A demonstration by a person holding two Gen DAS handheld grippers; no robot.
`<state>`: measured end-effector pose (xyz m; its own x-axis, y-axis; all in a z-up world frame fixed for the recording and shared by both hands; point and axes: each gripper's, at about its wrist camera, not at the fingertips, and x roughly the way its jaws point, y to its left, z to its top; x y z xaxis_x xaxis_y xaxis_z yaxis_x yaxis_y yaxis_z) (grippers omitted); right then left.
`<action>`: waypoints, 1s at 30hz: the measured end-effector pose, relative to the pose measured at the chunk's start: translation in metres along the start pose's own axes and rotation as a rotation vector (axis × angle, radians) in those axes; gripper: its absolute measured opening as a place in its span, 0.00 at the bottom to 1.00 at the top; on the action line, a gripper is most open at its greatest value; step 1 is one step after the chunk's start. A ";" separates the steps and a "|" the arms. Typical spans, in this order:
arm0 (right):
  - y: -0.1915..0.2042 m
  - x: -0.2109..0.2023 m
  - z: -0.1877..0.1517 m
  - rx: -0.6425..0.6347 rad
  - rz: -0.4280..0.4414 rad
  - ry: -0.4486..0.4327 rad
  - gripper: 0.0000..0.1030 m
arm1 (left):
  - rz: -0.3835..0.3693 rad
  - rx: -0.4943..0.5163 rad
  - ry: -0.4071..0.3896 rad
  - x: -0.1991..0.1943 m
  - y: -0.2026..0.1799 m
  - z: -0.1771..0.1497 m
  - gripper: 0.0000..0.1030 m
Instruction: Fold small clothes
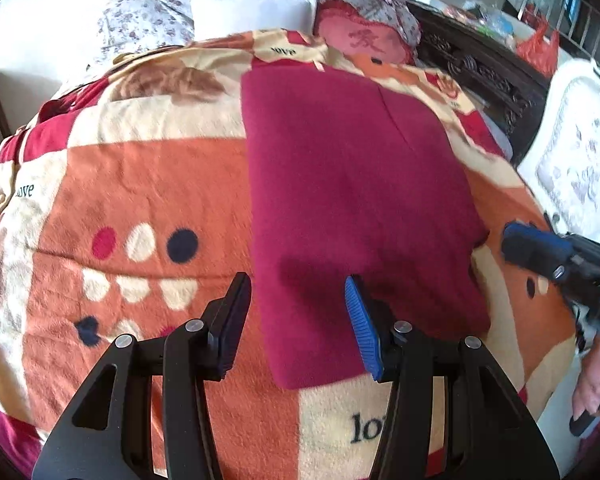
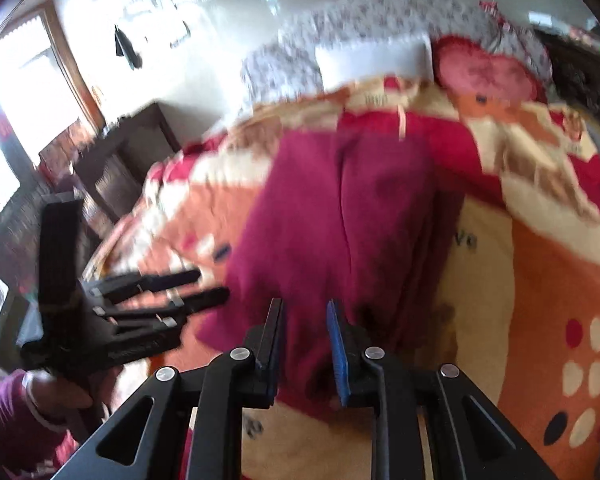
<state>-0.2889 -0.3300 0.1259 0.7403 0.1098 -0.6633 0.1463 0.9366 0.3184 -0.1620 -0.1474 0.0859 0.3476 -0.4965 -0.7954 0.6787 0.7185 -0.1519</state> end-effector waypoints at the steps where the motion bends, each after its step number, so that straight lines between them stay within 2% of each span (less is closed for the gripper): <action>1: -0.001 -0.001 0.006 0.007 -0.007 -0.026 0.21 | -0.001 -0.015 0.000 0.002 0.002 0.005 0.47; 5: -0.018 0.022 0.025 0.063 -0.090 -0.031 0.21 | -0.047 -0.083 0.004 0.009 0.009 0.017 0.47; 6: -0.026 0.033 0.026 0.078 -0.139 -0.017 0.24 | -0.067 -0.104 0.005 0.012 0.012 0.021 0.47; 8: -0.043 0.045 0.025 0.118 -0.209 -0.014 0.45 | -0.094 -0.125 0.007 0.016 0.015 0.026 0.47; 9: -0.052 0.047 0.022 0.154 -0.204 -0.029 0.63 | -0.114 -0.143 0.010 0.022 0.019 0.030 0.50; 10: -0.061 0.049 0.019 0.193 -0.191 -0.039 0.67 | -0.124 -0.154 0.015 0.025 0.021 0.031 0.57; 12: -0.077 0.054 0.015 0.243 -0.153 -0.031 0.67 | -0.174 -0.195 0.024 0.036 0.029 0.035 0.64; 15: -0.102 0.066 0.010 0.299 -0.088 -0.029 0.78 | -0.233 -0.235 0.044 0.054 0.037 0.039 0.66; 19: -0.121 0.078 0.010 0.365 0.035 -0.030 0.82 | -0.289 -0.274 0.069 0.074 0.044 0.043 0.76; 21: -0.123 0.083 0.015 0.350 0.069 -0.051 0.83 | -0.321 -0.289 0.079 0.084 0.044 0.045 0.77; 25: -0.111 0.091 0.019 0.324 0.124 -0.031 0.82 | -0.364 -0.311 0.096 0.094 0.042 0.047 0.78; 27: -0.103 0.096 0.017 0.313 0.128 -0.015 0.64 | -0.346 -0.278 0.100 0.092 0.037 0.049 0.78; 28: -0.101 0.096 0.016 0.308 0.126 -0.021 0.55 | -0.339 -0.262 0.091 0.088 0.035 0.049 0.74; 30: -0.096 0.091 0.016 0.305 0.134 -0.027 0.45 | -0.343 -0.250 0.073 0.079 0.035 0.048 0.64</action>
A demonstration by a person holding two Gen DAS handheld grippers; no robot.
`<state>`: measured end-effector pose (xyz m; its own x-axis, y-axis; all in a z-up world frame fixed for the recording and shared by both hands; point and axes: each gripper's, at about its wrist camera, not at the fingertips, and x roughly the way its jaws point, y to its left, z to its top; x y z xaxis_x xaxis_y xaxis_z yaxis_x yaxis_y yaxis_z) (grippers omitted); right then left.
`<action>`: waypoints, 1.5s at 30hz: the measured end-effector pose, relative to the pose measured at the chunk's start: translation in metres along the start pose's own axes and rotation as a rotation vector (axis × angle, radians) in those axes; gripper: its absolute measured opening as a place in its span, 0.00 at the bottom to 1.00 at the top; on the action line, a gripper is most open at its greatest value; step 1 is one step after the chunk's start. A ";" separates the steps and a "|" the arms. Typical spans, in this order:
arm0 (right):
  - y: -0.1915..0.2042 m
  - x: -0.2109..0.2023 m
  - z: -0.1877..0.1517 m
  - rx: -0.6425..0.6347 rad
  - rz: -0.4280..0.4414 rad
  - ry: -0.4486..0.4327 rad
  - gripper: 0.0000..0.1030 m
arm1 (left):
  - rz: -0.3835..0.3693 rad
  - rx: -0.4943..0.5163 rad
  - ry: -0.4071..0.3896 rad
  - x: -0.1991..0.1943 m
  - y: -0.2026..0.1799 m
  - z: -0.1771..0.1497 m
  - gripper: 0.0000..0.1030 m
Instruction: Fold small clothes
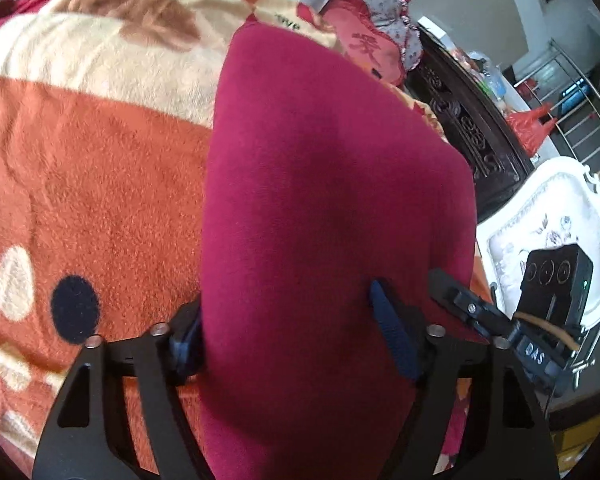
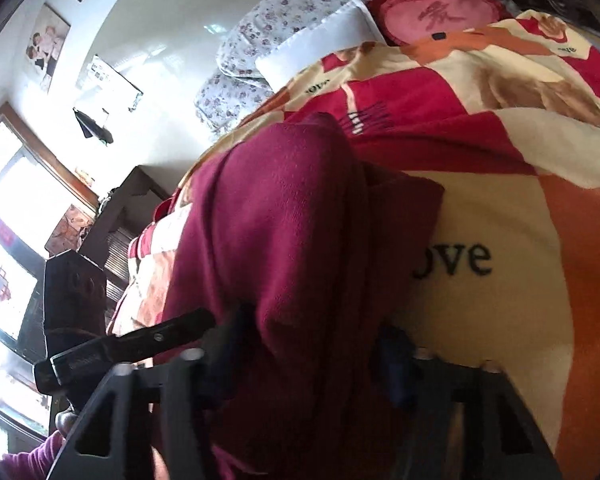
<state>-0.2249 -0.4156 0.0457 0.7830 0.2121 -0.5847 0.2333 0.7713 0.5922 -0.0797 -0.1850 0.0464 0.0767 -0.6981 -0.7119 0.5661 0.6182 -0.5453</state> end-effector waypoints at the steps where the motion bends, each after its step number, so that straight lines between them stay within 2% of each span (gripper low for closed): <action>1: 0.002 -0.004 0.000 0.005 0.003 -0.002 0.40 | -0.008 0.004 -0.006 -0.006 0.000 0.000 0.56; 3: 0.009 -0.014 0.000 0.020 0.032 -0.004 0.36 | -0.039 0.006 -0.010 -0.021 -0.001 -0.002 0.47; 5: 0.019 -0.023 0.000 0.016 0.062 -0.001 0.35 | -0.053 0.009 -0.015 -0.037 0.000 -0.003 0.47; 8: 0.040 -0.036 -0.005 0.020 0.133 0.012 0.34 | -0.019 0.023 -0.020 -0.071 0.001 -0.015 0.47; 10: 0.054 -0.039 -0.015 0.035 0.172 0.052 0.33 | 0.010 0.018 0.007 -0.089 0.006 -0.024 0.47; 13: 0.067 -0.035 -0.036 0.038 0.196 0.098 0.33 | 0.052 -0.008 0.034 -0.106 0.018 -0.040 0.47; 16: 0.070 -0.014 -0.059 0.041 0.118 0.146 0.38 | 0.154 -0.018 0.084 -0.099 0.035 -0.065 0.47; 17: 0.068 -0.006 -0.068 0.036 0.048 0.171 0.40 | 0.178 -0.027 0.097 -0.096 0.040 -0.072 0.49; 18: 0.069 -0.005 -0.072 0.016 0.007 0.170 0.44 | 0.195 -0.046 0.087 -0.095 0.046 -0.077 0.55; 20: 0.072 -0.017 -0.071 -0.001 -0.001 0.142 0.45 | 0.205 -0.053 0.052 -0.101 0.044 -0.082 0.56; 22: 0.083 -0.034 -0.066 -0.038 0.000 0.109 0.45 | 0.251 -0.018 0.037 -0.108 0.036 -0.081 0.56; 25: 0.119 -0.057 -0.061 -0.192 0.022 0.084 0.45 | 0.293 0.016 -0.004 -0.119 0.027 -0.083 0.57; 28: 0.151 -0.057 -0.070 -0.319 0.058 0.090 0.40 | 0.314 0.018 -0.034 -0.126 0.021 -0.084 0.57; 31: 0.162 -0.035 -0.091 -0.422 -0.051 0.135 0.37 | 0.349 0.025 -0.056 -0.123 0.016 -0.085 0.57; 35: 0.133 -0.012 -0.114 -0.378 -0.140 0.178 0.37 | 0.408 0.060 -0.094 -0.120 0.005 -0.086 0.57; 39: 0.125 -0.026 -0.116 -0.349 -0.123 0.143 0.36 | 0.443 0.052 -0.105 -0.122 0.002 -0.091 0.57; 45: 0.139 -0.052 -0.113 -0.339 -0.132 0.100 0.36 | 0.490 0.070 -0.168 -0.134 -0.008 -0.095 0.57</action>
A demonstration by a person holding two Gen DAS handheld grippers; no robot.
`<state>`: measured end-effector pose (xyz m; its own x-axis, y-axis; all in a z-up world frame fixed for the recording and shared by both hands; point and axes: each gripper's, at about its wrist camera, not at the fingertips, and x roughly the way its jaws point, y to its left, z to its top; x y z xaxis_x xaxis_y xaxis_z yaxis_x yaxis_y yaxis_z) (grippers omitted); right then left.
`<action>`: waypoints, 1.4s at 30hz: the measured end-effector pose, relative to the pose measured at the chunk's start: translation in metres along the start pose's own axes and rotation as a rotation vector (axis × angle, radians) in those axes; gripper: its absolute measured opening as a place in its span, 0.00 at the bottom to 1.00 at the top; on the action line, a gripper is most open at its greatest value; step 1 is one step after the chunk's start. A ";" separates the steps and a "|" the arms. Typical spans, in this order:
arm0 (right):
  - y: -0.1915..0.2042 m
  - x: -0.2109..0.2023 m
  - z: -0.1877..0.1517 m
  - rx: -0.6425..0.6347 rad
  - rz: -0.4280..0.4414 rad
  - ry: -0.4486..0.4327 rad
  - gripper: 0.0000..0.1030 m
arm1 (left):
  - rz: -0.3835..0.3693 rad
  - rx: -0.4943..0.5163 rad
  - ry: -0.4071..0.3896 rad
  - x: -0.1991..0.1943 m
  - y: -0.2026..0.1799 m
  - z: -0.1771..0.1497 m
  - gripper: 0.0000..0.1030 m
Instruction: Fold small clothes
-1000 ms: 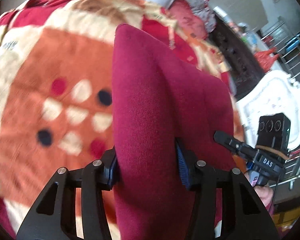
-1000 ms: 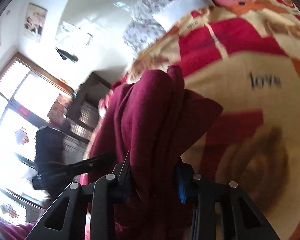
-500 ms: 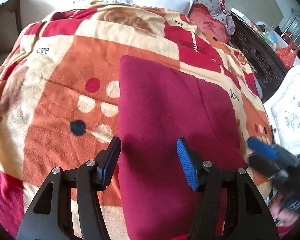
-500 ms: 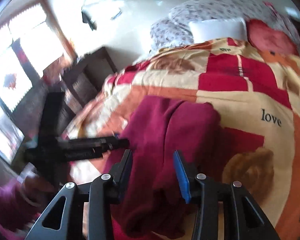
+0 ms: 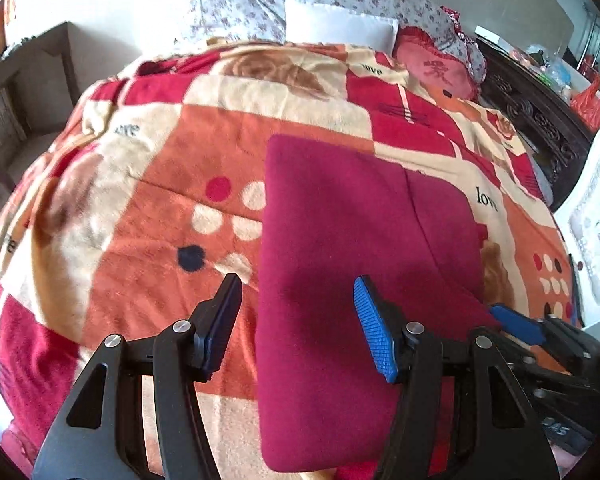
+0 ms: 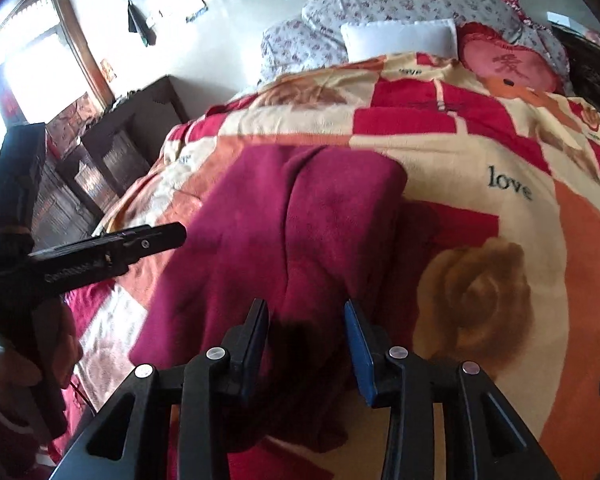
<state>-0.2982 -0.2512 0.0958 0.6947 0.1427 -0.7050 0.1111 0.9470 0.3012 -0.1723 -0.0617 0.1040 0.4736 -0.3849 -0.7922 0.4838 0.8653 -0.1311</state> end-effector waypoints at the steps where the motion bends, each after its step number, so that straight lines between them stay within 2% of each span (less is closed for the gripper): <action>1: 0.003 -0.004 0.000 0.002 -0.002 -0.013 0.37 | 0.003 0.001 -0.010 -0.003 0.000 0.000 0.57; 5: 0.013 -0.027 0.006 0.010 -0.048 -0.097 0.46 | 0.000 -0.004 -0.044 -0.015 0.001 0.001 0.57; 11: 0.030 -0.041 0.016 0.004 -0.112 -0.153 0.50 | 0.019 0.026 -0.078 -0.029 -0.003 0.002 0.57; 19: 0.036 -0.035 0.016 0.034 -0.118 -0.142 0.55 | 0.037 0.037 -0.127 -0.044 0.000 0.000 0.57; 42: 0.041 -0.024 0.014 0.044 -0.129 -0.111 0.59 | 0.040 0.034 -0.120 -0.044 0.004 -0.003 0.57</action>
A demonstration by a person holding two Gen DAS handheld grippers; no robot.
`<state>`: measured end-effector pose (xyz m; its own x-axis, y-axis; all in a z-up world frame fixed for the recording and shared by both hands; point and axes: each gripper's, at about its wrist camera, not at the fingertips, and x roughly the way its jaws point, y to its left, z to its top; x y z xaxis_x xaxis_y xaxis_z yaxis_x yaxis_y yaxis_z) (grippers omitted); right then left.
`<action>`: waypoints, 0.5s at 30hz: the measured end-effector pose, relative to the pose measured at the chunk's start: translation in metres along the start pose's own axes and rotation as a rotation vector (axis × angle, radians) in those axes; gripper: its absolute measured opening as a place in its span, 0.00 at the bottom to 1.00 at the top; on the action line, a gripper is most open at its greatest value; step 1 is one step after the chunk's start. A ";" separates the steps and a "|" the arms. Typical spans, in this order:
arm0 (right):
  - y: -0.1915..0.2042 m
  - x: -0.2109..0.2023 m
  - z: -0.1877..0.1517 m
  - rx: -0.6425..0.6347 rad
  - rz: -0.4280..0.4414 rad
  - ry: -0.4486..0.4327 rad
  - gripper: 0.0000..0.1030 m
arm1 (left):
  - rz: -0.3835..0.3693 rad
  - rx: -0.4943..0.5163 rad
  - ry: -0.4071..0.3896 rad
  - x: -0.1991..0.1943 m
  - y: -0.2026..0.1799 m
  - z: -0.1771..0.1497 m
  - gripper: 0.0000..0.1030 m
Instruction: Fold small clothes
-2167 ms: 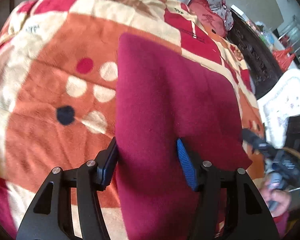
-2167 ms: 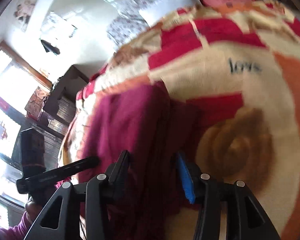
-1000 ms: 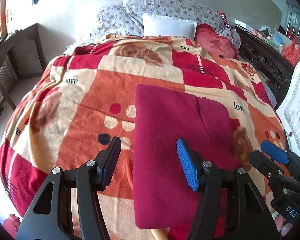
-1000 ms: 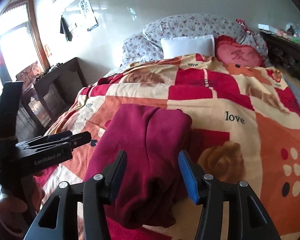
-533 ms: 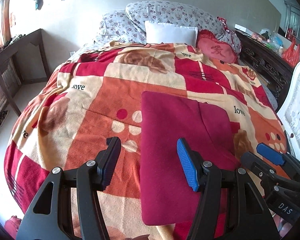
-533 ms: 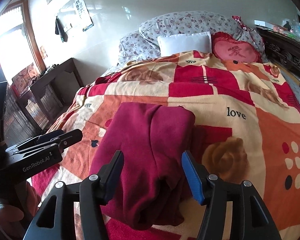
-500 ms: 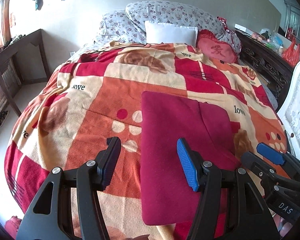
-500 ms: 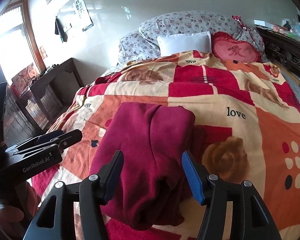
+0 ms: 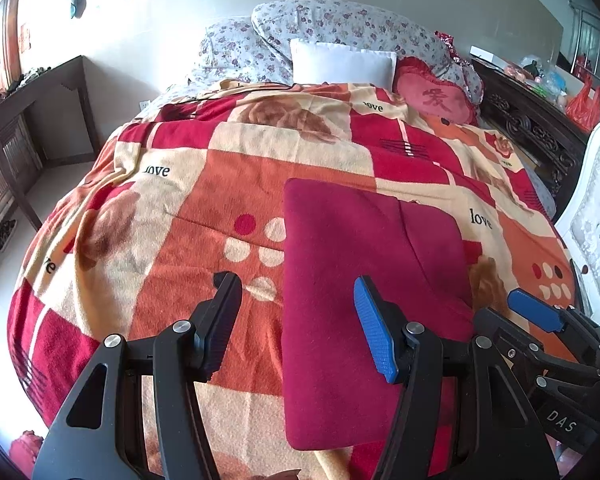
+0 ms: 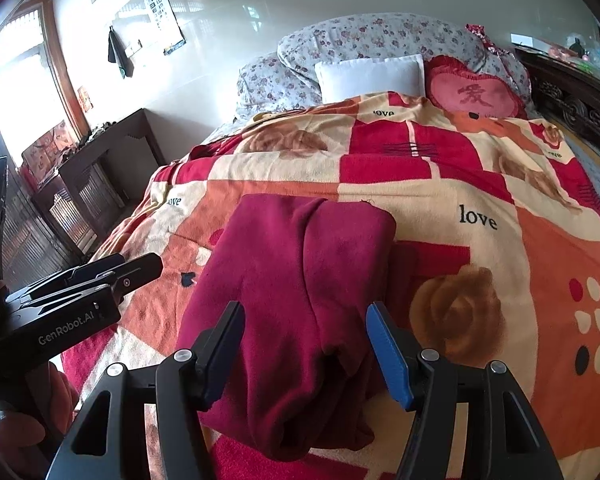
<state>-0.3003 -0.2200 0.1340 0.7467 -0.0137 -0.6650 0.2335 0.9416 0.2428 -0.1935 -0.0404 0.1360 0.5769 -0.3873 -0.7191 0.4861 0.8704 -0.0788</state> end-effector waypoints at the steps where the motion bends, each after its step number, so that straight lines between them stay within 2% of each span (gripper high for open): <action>1: 0.000 0.000 0.000 0.001 0.000 0.002 0.59 | -0.001 0.000 0.000 0.000 0.000 0.000 0.57; 15: 0.000 0.003 -0.002 0.009 0.007 0.015 0.59 | -0.006 -0.002 0.009 0.003 -0.004 -0.002 0.57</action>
<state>-0.2991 -0.2193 0.1302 0.7392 -0.0019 -0.6735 0.2335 0.9387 0.2535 -0.1951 -0.0444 0.1322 0.5683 -0.3898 -0.7246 0.4882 0.8686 -0.0844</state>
